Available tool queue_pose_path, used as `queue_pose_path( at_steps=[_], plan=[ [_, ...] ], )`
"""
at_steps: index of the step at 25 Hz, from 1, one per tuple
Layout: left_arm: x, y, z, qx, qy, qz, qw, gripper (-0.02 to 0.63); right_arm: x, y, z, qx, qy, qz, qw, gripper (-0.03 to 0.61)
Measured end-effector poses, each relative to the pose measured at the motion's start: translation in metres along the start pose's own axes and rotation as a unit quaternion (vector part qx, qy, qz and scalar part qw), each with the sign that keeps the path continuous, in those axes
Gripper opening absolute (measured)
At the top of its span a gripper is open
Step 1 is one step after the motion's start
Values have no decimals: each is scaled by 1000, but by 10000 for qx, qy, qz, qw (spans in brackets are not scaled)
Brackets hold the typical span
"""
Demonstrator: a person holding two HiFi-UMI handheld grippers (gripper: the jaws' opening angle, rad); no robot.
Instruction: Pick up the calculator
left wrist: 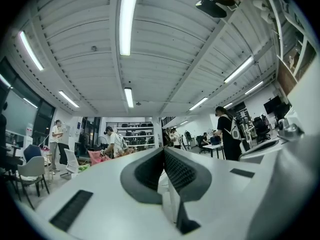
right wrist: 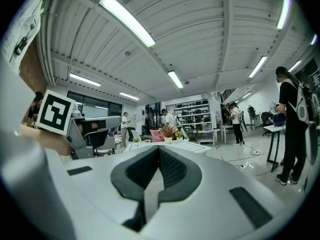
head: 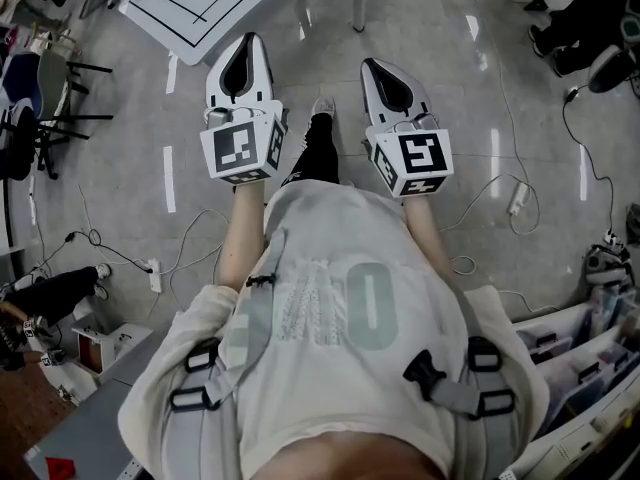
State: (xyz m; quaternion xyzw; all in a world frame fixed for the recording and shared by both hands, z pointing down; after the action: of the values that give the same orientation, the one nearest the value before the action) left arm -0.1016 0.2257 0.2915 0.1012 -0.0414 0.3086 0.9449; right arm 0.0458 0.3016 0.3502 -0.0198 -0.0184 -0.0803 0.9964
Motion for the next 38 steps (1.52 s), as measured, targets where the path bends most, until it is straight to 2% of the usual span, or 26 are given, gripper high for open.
queue_pose_path(
  at_steps=[8, 19, 27, 38],
  plan=[
    [-3, -27, -8, 260, -105, 112, 9995, 21, 14, -22, -5, 81, -19, 8, 10000, 8],
    [-45, -76, 18, 43, 24, -142, 9999, 21, 34, -83, 4, -181, -93, -92, 9998, 8],
    [-93, -143, 36, -19, 284, -410, 9988, 21, 73, -165, 0, -389, -15, -80, 9992, 8],
    [-162, -272, 55, -109, 237, -459, 9986, 21, 117, -326, -46, -271, 251, -299, 9989, 8]
  ],
)
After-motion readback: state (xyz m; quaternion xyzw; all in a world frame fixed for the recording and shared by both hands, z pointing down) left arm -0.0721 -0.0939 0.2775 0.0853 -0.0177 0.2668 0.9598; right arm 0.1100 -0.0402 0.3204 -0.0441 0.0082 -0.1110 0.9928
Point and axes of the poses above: the fingertips, and each gripper's own axes: y backward along the fingers, x to its right, z out of its underside, the point moved 2 cm from there along y, backward along the fingers, and after that the axes turned 2 degrees about z, right-handed, at the moved point
